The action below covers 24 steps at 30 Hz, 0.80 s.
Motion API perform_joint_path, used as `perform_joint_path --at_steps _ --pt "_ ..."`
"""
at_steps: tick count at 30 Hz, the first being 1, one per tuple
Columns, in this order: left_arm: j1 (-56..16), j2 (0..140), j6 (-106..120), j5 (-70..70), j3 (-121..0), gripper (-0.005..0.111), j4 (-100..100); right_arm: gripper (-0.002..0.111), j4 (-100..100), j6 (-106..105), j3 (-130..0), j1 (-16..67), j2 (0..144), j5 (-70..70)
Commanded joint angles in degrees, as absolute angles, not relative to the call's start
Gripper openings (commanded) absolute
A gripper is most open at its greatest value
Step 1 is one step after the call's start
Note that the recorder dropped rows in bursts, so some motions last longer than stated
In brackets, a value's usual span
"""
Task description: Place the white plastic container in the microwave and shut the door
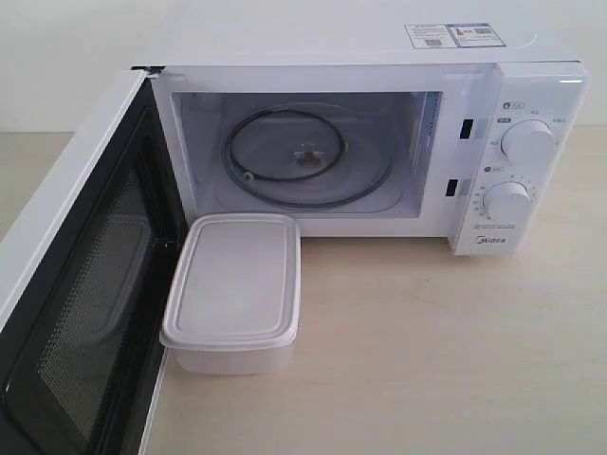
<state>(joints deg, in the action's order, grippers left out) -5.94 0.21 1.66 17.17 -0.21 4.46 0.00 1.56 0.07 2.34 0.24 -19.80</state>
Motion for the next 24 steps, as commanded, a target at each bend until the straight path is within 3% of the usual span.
perform_joint_path --at_steps 1,7,11,17,24 --pt "-5.76 0.00 1.81 16.94 0.00 0.004 4.92 0.000 -0.53 1.34 0.00 2.44 0.00 -16.76" --pt "-5.76 0.00 1.81 16.94 0.00 0.004 4.92 0.000 -0.53 1.34 0.00 2.44 0.00 -7.50" --pt "-5.76 0.00 1.81 16.94 0.00 0.004 4.92 0.000 -0.53 1.34 0.00 2.44 0.00 11.84" --pt "-5.76 0.00 1.81 16.94 0.00 0.004 4.92 0.000 -0.53 -4.89 -7.59 2.44 3.49 10.69" --pt "-5.76 0.00 1.81 16.94 0.00 0.004 4.92 0.000 -0.53 -4.89 -12.21 2.44 20.23 9.84"
